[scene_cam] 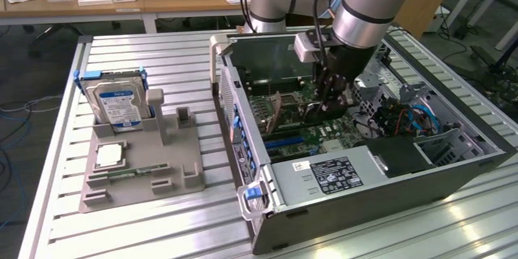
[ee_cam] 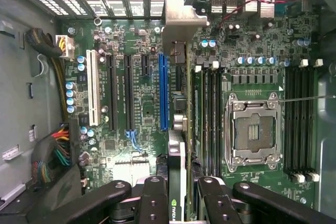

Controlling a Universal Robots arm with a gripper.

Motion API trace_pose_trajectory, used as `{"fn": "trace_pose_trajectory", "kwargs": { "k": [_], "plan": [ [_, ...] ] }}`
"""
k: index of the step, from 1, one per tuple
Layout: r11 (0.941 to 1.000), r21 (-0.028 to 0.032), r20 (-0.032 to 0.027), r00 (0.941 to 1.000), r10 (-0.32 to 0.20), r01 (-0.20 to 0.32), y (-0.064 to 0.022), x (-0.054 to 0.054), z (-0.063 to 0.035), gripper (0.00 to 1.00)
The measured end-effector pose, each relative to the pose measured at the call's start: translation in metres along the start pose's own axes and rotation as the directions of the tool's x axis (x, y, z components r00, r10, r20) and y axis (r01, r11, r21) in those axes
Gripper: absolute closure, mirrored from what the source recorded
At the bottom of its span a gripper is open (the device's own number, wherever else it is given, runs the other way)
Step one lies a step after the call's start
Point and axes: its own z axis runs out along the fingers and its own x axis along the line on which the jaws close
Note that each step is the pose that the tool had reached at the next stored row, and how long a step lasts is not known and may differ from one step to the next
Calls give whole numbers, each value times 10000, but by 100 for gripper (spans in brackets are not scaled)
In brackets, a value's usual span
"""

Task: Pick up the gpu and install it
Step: 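Insert the gpu into the slot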

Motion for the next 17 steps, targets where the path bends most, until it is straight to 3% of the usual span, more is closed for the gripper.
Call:
{"fn": "trace_pose_trajectory", "kwargs": {
  "k": [17],
  "plan": [
    [10000, -3, -2, 10000, -28, 28, 145, 58, 60, 73]
  ]
}}
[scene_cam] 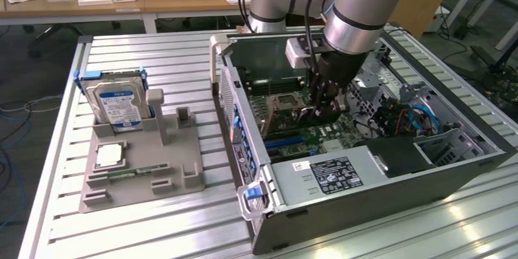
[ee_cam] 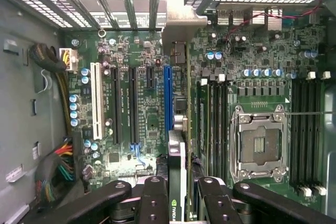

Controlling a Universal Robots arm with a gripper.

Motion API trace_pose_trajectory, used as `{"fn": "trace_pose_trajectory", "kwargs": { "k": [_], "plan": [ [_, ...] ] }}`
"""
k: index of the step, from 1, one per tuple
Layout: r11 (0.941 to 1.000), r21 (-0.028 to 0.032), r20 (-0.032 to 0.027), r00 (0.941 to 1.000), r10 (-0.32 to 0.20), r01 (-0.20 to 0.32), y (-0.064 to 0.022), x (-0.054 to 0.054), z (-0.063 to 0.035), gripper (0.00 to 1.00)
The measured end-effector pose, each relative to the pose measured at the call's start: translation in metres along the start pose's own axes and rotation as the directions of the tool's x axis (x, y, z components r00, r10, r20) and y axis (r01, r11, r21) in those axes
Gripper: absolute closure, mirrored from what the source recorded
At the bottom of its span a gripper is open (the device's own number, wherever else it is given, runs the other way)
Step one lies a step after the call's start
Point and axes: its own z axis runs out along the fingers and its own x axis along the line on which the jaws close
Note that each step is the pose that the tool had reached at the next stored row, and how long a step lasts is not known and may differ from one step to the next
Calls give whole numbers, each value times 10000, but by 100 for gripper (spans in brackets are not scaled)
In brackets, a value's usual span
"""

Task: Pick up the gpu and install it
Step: 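Insert the gpu into the slot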

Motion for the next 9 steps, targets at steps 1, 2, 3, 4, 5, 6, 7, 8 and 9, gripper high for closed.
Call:
{"fn": "trace_pose_trajectory", "kwargs": {
  "k": [1, 2, 3, 4, 5, 6, 7, 8, 9],
  "plan": [
    [10000, -1, -1, 10000, -1, 1, 7, 1, 11, 73],
    [10000, 0, -1, 10000, -1, 1, 13, 3, 23, 73],
    [10000, -1, -1, 10000, -1, 1, 19, 4, 31, 73],
    [10000, -1, -3, 10000, -2, 2, 22, 4, 32, 73],
    [10000, -2, -3, 10000, -3, 3, 24, 4, 32, 73],
    [10000, -2, -3, 10000, -2, 2, 29, 4, 33, 73],
    [10000, 0, 0, 10000, -3, 3, 35, 5, 37, 73],
    [10000, -1, 1, 10000, -6, 6, 41, 6, 40, 73],
    [10000, -2, -1, 10000, -10, 10, 45, 7, 41, 73]
  ]
}}
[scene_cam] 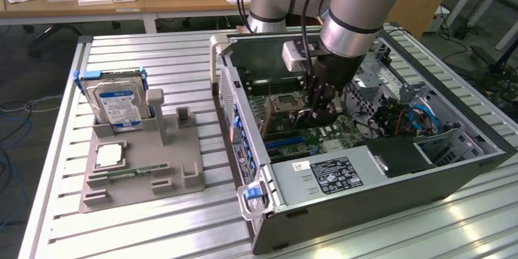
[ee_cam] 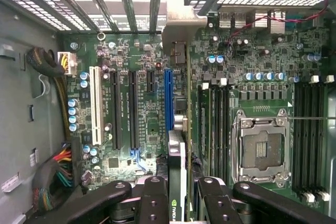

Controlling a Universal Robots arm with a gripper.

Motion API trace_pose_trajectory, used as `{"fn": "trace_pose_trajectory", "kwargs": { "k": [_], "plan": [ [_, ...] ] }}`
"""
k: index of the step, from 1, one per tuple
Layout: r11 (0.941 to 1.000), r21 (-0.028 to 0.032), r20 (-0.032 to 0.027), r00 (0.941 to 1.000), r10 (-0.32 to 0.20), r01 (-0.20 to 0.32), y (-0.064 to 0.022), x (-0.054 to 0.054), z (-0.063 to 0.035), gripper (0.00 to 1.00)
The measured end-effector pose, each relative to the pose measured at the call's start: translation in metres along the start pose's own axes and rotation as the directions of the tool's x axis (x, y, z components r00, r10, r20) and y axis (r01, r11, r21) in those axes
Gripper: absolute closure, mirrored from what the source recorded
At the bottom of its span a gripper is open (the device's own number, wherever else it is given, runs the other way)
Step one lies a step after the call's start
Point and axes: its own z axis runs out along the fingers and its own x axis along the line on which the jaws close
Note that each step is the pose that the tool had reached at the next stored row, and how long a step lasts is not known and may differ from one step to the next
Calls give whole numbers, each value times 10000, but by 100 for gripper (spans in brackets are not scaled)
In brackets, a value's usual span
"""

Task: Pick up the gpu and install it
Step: 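Insert the gpu into the slot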

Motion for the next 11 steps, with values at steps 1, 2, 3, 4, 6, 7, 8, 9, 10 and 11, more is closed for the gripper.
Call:
{"fn": "trace_pose_trajectory", "kwargs": {
  "k": [1, 2, 3, 4, 6, 7, 8, 9, 10, 11],
  "plan": [
    [10000, 0, 1, 10000, -6, 6, 2, 2, 3, 73],
    [10000, 0, 1, 10000, -11, 11, 3, 6, 5, 73],
    [10000, -1, 1, 10000, -17, 17, 4, 11, 6, 73],
    [10000, -2, 1, 10000, -24, 24, 5, 16, 8, 73],
    [10000, -3, 2, 10000, -42, 42, 10, 20, 12, 73],
    [10000, -4, 1, 10000, -51, 51, 18, 21, 15, 73],
    [10000, -5, -1, 10000, -55, 55, 31, 22, 18, 73],
    [10000, -5, 0, 10000, -60, 60, 43, 23, 21, 73],
    [10000, -7, -2, 10000, -67, 67, 51, 23, 22, 73],
    [10000, -7, -3, 10000, -74, 74, 55, 23, 23, 73]
  ]
}}
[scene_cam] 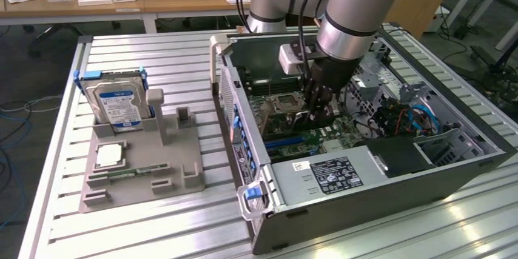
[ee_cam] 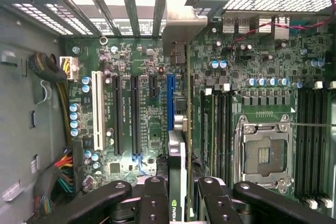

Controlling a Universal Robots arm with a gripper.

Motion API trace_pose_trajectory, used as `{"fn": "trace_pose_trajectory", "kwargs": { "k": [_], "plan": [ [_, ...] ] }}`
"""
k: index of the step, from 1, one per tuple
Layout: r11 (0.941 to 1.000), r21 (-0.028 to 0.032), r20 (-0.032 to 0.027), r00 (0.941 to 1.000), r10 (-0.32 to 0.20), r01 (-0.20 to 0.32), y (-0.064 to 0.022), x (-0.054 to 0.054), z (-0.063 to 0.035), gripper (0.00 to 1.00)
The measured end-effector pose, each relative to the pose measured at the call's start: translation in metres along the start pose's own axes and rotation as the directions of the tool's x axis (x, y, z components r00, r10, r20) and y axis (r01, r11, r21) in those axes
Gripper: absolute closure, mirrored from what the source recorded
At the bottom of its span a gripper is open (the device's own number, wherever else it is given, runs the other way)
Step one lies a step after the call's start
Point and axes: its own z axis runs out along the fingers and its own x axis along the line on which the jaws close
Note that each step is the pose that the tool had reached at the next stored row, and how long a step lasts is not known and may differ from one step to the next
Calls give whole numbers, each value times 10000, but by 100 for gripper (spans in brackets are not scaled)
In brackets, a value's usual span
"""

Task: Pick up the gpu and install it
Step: 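Insert the gpu into the slot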

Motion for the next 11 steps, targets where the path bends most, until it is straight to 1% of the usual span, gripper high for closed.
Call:
{"fn": "trace_pose_trajectory", "kwargs": {
  "k": [7, 11],
  "plan": [
    [9998, -18, -1, 9998, -214, 214, 4, 3, 10, 73],
    [9997, -19, -9, 9997, -224, 224, 4, 3, 11, 73]
  ]
}}
